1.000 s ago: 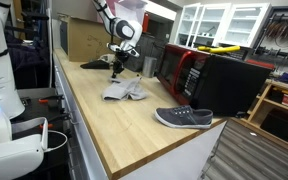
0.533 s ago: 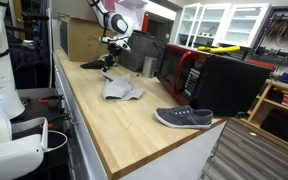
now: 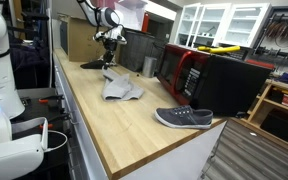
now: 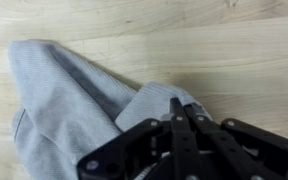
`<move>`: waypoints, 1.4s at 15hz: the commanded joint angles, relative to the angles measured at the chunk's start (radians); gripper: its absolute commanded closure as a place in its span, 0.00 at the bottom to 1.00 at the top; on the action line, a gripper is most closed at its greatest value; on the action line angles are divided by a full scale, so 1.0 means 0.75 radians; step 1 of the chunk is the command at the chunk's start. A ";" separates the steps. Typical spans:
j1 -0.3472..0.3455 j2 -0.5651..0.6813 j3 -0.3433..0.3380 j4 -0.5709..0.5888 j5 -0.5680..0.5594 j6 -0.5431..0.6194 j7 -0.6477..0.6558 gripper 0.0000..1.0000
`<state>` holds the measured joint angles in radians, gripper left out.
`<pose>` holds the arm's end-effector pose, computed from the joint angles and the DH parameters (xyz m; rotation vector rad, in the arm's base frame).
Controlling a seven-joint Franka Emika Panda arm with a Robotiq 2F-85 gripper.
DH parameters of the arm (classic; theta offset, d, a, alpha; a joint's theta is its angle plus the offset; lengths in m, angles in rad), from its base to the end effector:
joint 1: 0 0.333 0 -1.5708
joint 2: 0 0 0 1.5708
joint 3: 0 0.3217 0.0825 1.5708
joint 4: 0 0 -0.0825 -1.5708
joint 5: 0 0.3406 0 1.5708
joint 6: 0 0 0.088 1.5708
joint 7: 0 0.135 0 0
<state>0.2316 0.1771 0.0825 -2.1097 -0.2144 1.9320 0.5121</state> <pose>0.4686 0.1305 0.3183 2.8193 -0.1196 -0.3628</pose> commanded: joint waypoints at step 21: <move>-0.342 -0.234 -0.157 -0.032 0.764 -0.032 -0.746 0.00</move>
<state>-0.0090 -0.0153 -0.0233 -2.1453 0.3490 1.9060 -0.0362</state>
